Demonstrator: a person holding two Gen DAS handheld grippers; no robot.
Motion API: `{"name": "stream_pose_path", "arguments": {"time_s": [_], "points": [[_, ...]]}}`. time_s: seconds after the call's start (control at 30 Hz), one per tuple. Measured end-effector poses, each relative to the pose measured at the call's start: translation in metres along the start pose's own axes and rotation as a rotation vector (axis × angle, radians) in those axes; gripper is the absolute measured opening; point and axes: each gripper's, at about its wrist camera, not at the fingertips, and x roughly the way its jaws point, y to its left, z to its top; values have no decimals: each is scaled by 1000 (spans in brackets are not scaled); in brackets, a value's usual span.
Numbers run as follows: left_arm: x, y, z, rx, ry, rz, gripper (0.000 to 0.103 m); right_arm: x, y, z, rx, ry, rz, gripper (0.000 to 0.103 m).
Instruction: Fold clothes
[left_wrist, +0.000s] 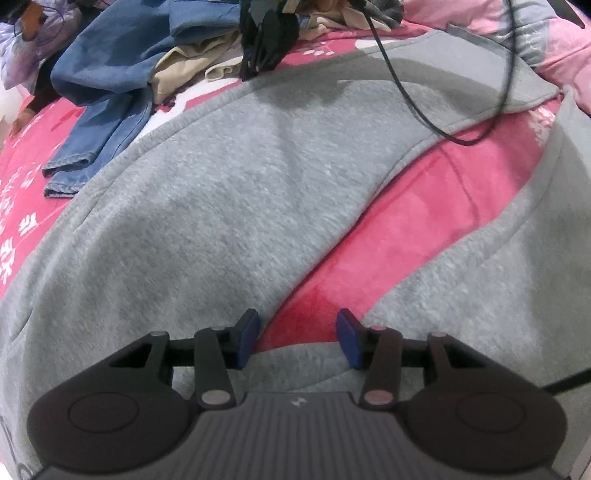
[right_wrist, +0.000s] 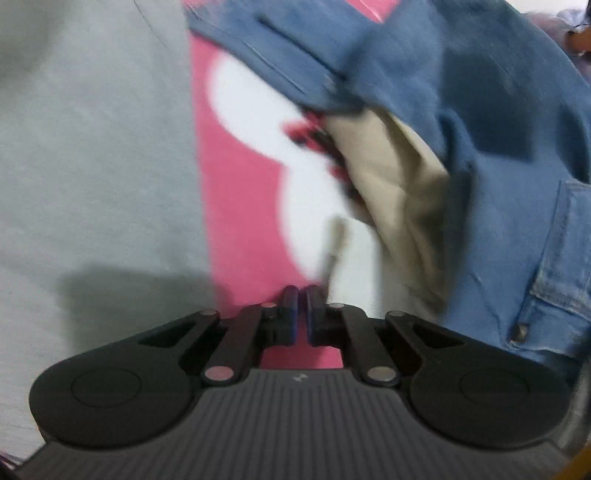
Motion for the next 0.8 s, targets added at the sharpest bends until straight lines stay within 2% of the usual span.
{"name": "stream_pose_path", "arguments": {"time_s": [0.1, 0.27, 0.37, 0.43, 0.47, 0.57, 0.63, 0.7, 0.8], "points": [[-1, 2, 1, -8, 9, -8, 48, -1, -4, -9, 28, -18, -100, 2], [-3, 1, 0, 21, 10, -9, 48, -106, -22, -94, 355, -43, -246, 5], [-1, 0, 2, 42, 17, -3, 48, -170, -28, -189, 542, 40, -281, 5], [1, -2, 5, 50, 34, 7, 49, -186, -19, -233, 594, 105, -269, 6], [2, -3, 6, 54, 42, 13, 49, -188, -11, -252, 592, 130, -260, 6], [4, -6, 10, 30, 66, 43, 50, -180, -4, -283, 573, 140, -225, 6], [5, -8, 15, -2, 90, 69, 51, -156, -11, -307, 586, 169, -208, 6], [4, -10, 21, -46, 126, 103, 52, -118, -19, -331, 557, 306, -254, 7], [-10, -8, 33, -143, 161, 163, 52, -133, -47, -372, 711, 392, -407, 7]]}}
